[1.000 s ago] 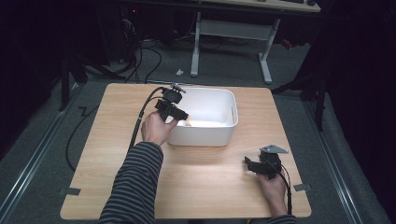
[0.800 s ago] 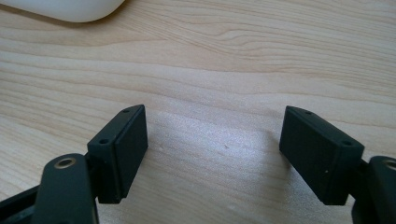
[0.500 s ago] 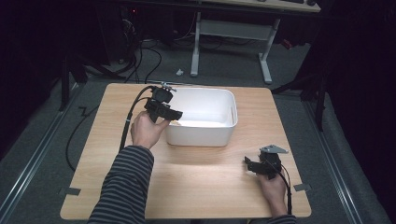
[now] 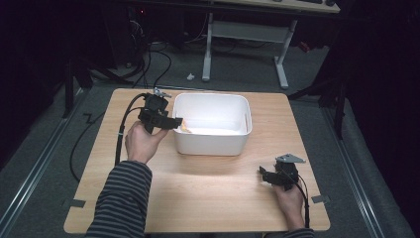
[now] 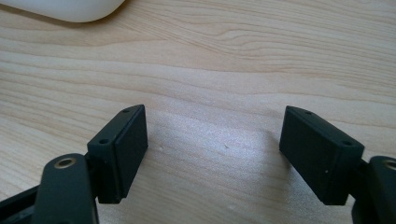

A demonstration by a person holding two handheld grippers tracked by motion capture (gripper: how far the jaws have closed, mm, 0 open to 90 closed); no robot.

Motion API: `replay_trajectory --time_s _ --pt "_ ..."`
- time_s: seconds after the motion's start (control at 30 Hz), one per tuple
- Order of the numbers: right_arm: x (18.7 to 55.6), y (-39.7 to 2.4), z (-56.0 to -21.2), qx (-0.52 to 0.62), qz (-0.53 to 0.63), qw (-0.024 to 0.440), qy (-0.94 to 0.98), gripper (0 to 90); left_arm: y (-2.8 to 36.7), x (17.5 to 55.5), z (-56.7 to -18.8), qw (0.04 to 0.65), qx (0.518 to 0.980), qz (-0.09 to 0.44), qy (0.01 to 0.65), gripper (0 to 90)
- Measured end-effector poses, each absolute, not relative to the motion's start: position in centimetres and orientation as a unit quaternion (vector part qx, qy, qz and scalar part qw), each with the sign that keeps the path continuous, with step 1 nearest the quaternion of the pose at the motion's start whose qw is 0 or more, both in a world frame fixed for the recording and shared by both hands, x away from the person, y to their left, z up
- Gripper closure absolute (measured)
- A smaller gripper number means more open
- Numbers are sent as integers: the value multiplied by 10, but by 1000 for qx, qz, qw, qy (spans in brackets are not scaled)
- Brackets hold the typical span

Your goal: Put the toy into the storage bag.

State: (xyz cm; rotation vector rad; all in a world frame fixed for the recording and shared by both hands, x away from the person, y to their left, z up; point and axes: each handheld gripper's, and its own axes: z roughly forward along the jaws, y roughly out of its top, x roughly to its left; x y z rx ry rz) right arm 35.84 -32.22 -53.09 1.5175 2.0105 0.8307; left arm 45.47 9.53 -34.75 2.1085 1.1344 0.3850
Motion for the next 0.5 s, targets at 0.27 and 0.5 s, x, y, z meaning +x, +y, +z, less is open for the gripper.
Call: replay_trajectory --time_s 0.27,0.5 --pt "358 -322 -531 555 304 242 735 236 111 445 -346 361 806 154 443 415" --pt "358 -322 -531 555 304 242 735 236 123 436 -344 360 804 163 445 414"
